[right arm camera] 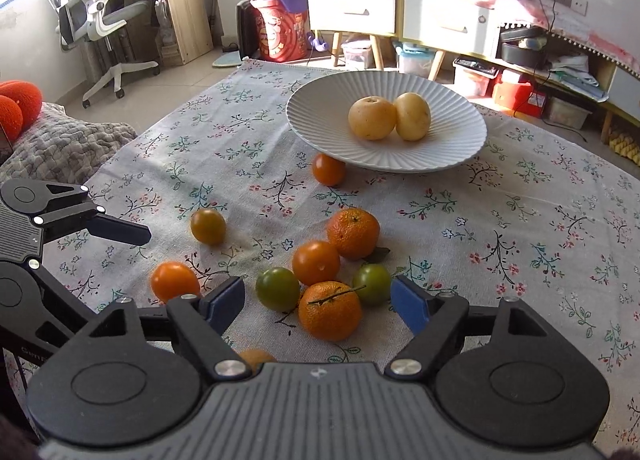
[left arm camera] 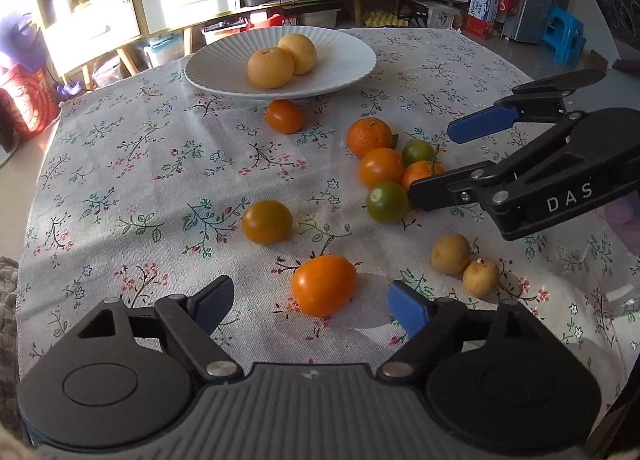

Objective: Organize fruits
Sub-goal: 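Grasp the orange tomato-like fruit with the left tool while the right tool grasps a tangerine, then lift both held fruits and carry them over the white plate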

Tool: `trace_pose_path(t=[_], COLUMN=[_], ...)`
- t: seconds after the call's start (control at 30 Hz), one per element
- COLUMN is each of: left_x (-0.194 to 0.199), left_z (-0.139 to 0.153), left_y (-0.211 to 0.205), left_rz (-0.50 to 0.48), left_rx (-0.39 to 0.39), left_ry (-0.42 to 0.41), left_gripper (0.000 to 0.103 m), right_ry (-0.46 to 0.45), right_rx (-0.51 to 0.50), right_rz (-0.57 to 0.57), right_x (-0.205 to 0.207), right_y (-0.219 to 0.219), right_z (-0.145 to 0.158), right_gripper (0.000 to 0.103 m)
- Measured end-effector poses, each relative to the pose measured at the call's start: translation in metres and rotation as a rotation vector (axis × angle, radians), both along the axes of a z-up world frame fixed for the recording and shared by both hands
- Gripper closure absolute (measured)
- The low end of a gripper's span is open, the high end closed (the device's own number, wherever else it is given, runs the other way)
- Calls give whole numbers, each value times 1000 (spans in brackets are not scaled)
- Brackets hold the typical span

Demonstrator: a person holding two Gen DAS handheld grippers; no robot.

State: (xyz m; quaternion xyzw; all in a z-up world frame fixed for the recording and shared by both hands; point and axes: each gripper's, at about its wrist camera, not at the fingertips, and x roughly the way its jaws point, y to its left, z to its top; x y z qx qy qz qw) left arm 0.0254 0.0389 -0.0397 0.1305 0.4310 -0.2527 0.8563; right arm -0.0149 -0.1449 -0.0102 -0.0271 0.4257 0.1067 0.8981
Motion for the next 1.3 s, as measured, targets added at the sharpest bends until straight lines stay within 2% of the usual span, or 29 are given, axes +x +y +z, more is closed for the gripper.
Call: trace_pose_path(t=[0.07,0.2,0.27,0.47,0.53,0.57,0.97,1.3], left_x=[2,7,9,10,10,10,11,12], left_z=[-1,-1,-2,-2,-2,-2,-3,-2], left_y=[2,5,5,4,2,2,-5,-9], left_rz=[7,23,27,21,13,10,-7,6], left_rx=[-8,-24,-31,-46,-48,-46,-39,-18], left_ry=[8,37,53,75,81,82,66,59], left_gripper=[28,41,47,64,71,72,68,70], right_ry=[3,23,41,92,107,111,131,135], right_rx=[11,10,17,16,20,25,14,-12], right_rz=[4,-11,-33,-81,-87,-87,-72,-59], right_x=[5,16,20,31,32,32,35,38], right_y=[4,8,8,7,6,5,8,14], right_z=[0,-3,-6,-13,-16,-16,-19,-22], right_gripper=[38,49,59,74,74,74,74,74])
